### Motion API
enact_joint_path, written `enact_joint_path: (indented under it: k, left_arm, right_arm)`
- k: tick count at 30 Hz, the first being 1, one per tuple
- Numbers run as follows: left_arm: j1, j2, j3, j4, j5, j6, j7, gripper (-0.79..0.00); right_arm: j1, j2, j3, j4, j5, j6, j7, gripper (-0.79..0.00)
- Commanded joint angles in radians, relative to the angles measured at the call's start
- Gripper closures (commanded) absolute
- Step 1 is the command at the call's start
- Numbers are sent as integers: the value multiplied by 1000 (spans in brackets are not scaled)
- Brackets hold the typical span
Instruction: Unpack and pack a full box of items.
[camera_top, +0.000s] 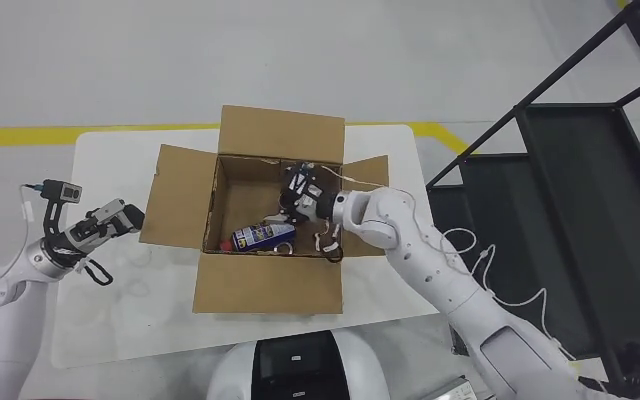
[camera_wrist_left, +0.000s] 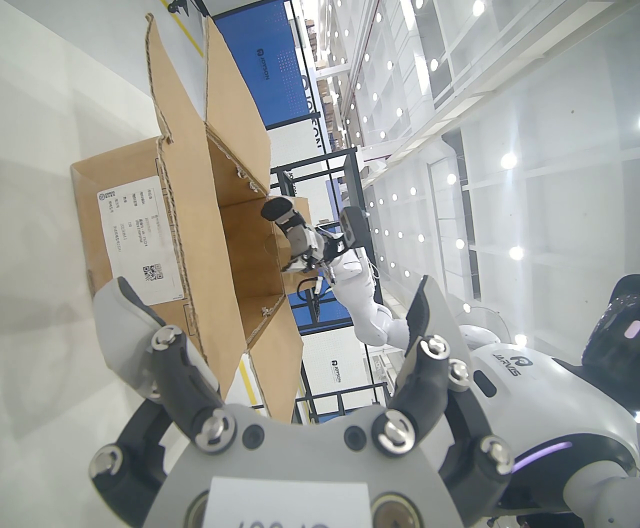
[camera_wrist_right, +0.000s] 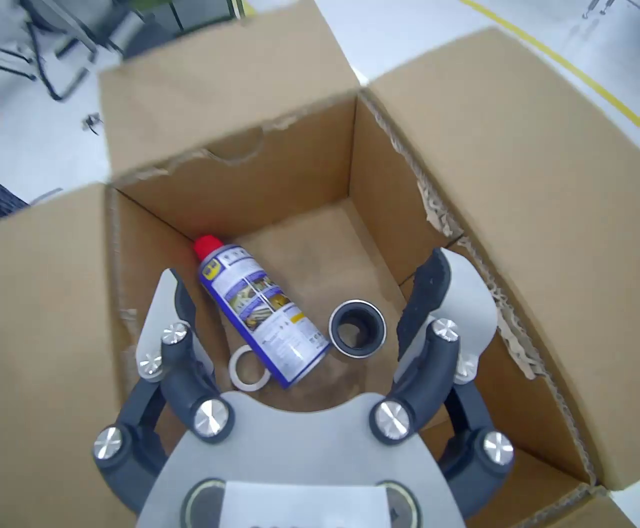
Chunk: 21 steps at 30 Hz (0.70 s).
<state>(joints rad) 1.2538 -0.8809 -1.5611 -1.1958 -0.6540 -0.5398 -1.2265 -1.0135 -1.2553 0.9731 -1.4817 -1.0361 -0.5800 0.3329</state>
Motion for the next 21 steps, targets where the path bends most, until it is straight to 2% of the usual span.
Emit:
enact_joint_path:
  k: [1,6,11,17,21]
  left_arm:
    - [13,-1,1,-31,-35,20,-21,-785]
    - [35,2,-16,-86,-104,50,-104,-785]
    - [65,1,-13,-168,-99,57,-111,-785]
    - [79,3,-9,-254,-66,68,-122,-785]
    - [52,5,8,-297,-17,71,-125,-785]
  right_arm:
    - [-61,17,62,-106,39,-17,36,-785]
    - [-208,51,202,-328,181,-10,153,-785]
    - [-337,73,343,-474,309,45,166,-785]
    - [-481,89,502,-535,379,84,100,-785]
    - [-556,93,564,-530,418,92,58,-785]
